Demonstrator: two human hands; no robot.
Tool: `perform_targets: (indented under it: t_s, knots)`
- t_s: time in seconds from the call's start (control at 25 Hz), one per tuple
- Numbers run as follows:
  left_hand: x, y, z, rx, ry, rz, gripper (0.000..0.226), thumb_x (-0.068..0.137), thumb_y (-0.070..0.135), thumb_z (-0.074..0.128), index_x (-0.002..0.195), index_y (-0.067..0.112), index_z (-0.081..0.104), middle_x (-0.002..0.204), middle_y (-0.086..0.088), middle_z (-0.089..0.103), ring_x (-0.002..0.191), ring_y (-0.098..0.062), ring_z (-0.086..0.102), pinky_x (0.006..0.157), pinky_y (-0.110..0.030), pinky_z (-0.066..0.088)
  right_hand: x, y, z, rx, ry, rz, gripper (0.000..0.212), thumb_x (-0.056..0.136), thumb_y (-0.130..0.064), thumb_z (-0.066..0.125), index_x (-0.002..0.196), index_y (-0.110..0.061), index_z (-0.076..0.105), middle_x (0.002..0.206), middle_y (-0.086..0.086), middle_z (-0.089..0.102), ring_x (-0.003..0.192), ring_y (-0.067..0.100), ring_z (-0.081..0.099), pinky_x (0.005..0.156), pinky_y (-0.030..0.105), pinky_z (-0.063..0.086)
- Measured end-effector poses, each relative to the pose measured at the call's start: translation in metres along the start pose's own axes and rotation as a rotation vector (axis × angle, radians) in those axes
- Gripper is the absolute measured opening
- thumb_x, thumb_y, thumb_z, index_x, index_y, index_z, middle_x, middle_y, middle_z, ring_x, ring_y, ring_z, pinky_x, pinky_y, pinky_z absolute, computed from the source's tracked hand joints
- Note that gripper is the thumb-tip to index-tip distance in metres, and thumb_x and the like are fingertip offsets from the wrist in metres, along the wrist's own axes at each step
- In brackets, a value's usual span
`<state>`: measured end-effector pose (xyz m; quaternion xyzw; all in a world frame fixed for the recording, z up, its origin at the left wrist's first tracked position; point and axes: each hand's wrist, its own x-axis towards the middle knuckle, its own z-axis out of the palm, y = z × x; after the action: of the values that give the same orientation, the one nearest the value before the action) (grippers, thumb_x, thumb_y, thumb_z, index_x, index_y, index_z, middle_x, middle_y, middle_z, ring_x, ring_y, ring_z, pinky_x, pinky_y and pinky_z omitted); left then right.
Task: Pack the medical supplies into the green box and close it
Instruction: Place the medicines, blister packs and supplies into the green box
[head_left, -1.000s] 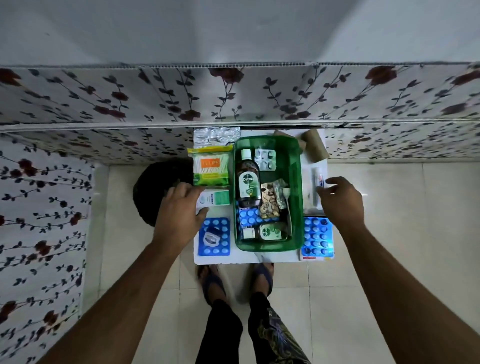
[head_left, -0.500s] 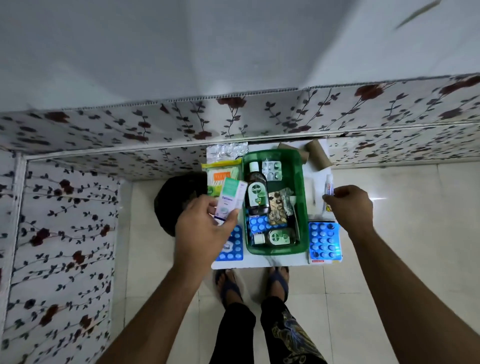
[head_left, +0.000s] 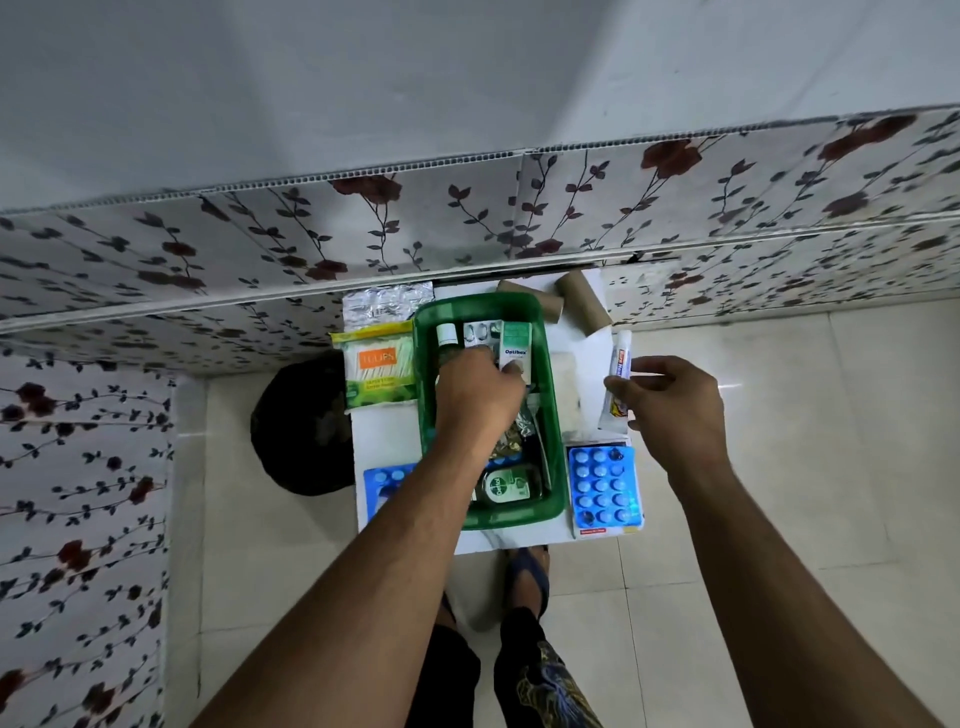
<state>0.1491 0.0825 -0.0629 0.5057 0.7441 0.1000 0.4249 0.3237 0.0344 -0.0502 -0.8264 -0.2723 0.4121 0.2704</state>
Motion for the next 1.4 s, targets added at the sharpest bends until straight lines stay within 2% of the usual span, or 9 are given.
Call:
perform_targets:
  t_s: [0.12,0.2,0.36,0.44,0.64,0.84,1.08,1.24,1.4]
  knots:
    - [0.002,-0.007,0.008,-0.160,-0.031,-0.062,0.025,0.084,0.022,0.071,0.101,0.004,0.072,0.092,-0.002,0.074,0.079,-0.028,0.072,0.077,-0.040,0.059,-0.003,-0.006,0.002,0.022,-0.020,-0.001,0.025,0.078,-0.026,0.078,0.099,-0.020,0.068,0.086,-0.001,0.075,0.071,0.013,0.072,0.076,0.044,0.060]
    - [0.002,-0.005,0.009,-0.203,-0.046,-0.092,0.026,0.084,0.023,0.072,0.101,0.003,0.071,0.094,-0.008,0.075,0.078,-0.029,0.073,0.076,-0.042,0.060,-0.006,-0.011,0.005,0.031,-0.035,0.001,0.028,0.078,-0.024,0.078,0.103,-0.016,0.068,0.087,0.000,0.075,0.070,0.011,0.072,0.074,0.040,0.061]
    - [-0.008,0.000,-0.018,-0.183,-0.108,-0.019,0.016,0.091,0.017,0.059,0.089,0.006,0.070,0.084,-0.001,0.066,0.075,-0.029,0.073,0.069,-0.045,0.061,-0.020,-0.032,0.011,0.025,-0.036,-0.080,0.029,0.078,-0.024,0.079,0.103,-0.015,0.069,0.084,-0.005,0.072,0.070,0.011,0.070,0.070,0.034,0.059]
    - [-0.019,-0.002,-0.044,-0.227,-0.046,0.027,0.014,0.092,0.013,0.055,0.092,0.016,0.069,0.083,0.007,0.067,0.076,-0.023,0.073,0.070,-0.041,0.061,-0.031,-0.048,0.025,-0.045,-0.074,-0.156,0.026,0.078,-0.025,0.079,0.100,-0.019,0.068,0.082,-0.010,0.070,0.069,0.008,0.068,0.068,0.030,0.057]
    - [-0.021,-0.043,-0.096,-0.413,0.178,-0.020,0.017,0.085,0.016,0.058,0.076,0.028,0.067,0.080,0.002,0.070,0.070,-0.021,0.072,0.076,-0.048,0.060,-0.038,-0.071,0.090,-0.537,-0.142,-0.353,0.015,0.078,-0.023,0.069,0.088,-0.011,0.068,0.083,0.008,0.072,0.081,0.030,0.066,0.064,0.032,0.047]
    - [-0.012,-0.083,-0.103,-0.366,0.182,-0.037,0.016,0.086,0.018,0.060,0.077,0.030,0.067,0.081,0.001,0.071,0.074,-0.024,0.070,0.076,-0.050,0.059,-0.031,-0.073,0.126,-0.837,-0.146,-0.465,0.004,0.083,-0.008,0.062,0.087,-0.007,0.063,0.090,0.015,0.070,0.084,0.034,0.067,0.063,0.031,0.043]
    - [-0.017,-0.109,-0.104,-0.318,0.118,0.011,0.019,0.088,0.014,0.061,0.083,0.031,0.067,0.085,0.000,0.070,0.074,-0.025,0.071,0.074,-0.044,0.059,-0.043,-0.074,0.105,-0.765,-0.043,-0.555,0.008,0.083,-0.013,0.064,0.090,-0.008,0.066,0.088,0.013,0.072,0.082,0.034,0.067,0.062,0.031,0.044]
    - [-0.040,-0.136,-0.104,-0.172,0.036,0.058,0.024,0.085,0.008,0.067,0.096,0.030,0.069,0.088,0.001,0.069,0.076,-0.012,0.067,0.067,-0.032,0.055,-0.048,-0.050,0.033,-0.381,0.192,-0.362,0.016,0.086,-0.023,0.066,0.099,-0.016,0.073,0.089,0.003,0.075,0.083,0.026,0.068,0.067,0.025,0.040]
    - [-0.056,-0.163,-0.089,0.130,-0.138,0.182,0.048,0.074,0.011,0.078,0.119,0.023,0.066,0.110,0.003,0.058,0.099,-0.013,0.060,0.089,-0.031,0.050,-0.011,-0.003,0.025,-0.434,0.027,-0.114,0.028,0.086,-0.029,0.066,0.110,-0.016,0.068,0.091,-0.001,0.070,0.069,0.017,0.065,0.061,0.018,0.044]
